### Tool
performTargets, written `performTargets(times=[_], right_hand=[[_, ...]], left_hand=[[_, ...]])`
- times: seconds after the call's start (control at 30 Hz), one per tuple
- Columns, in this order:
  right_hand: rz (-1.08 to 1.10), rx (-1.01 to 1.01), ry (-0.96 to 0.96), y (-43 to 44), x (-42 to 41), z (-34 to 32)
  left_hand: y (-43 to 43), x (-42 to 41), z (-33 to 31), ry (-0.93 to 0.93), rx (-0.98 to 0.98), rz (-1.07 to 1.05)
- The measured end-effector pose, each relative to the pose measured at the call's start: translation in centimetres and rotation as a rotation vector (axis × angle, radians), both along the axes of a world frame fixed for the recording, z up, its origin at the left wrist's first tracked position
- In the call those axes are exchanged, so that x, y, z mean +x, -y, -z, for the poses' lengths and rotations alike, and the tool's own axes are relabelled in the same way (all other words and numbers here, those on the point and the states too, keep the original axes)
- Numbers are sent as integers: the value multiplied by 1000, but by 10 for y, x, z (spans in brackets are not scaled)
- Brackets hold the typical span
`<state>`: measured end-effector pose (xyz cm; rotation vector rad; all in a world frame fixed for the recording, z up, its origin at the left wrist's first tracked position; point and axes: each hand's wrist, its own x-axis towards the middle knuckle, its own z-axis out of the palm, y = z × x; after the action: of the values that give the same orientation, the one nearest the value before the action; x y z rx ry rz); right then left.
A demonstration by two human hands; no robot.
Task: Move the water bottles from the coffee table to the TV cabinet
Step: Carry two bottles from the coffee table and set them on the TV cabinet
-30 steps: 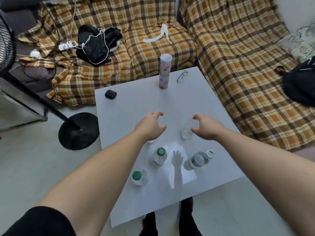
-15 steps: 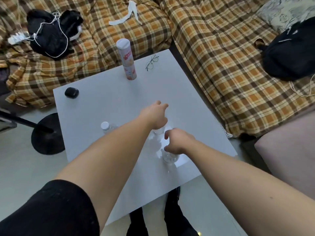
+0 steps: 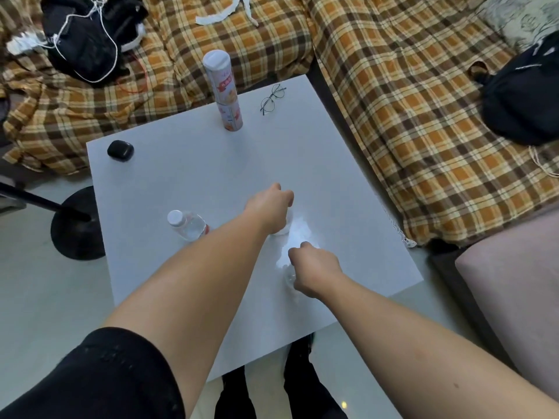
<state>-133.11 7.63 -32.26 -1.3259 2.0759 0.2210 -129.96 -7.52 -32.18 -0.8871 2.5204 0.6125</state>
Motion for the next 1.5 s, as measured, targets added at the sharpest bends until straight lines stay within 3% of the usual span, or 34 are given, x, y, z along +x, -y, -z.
performTargets(times=[0.27,0.5,0.77,1.13,1.5], right_hand=[[197,-222,78,32,-38,-23],[149,-296,-51,39,-57,-54],[282,-371,-217,10,-45,-103],[653,-372,-389,-121,31,-175],[1063,-330,-459,-337,139,-199]], left_hand=[[1,21,1,-116,25,-73],[5,37,-27,-169,39,-80],[4,54,-71,-286,7,56],[-63,81,-139,-416,-36,401],[-264,85,-151,-479,89,829]])
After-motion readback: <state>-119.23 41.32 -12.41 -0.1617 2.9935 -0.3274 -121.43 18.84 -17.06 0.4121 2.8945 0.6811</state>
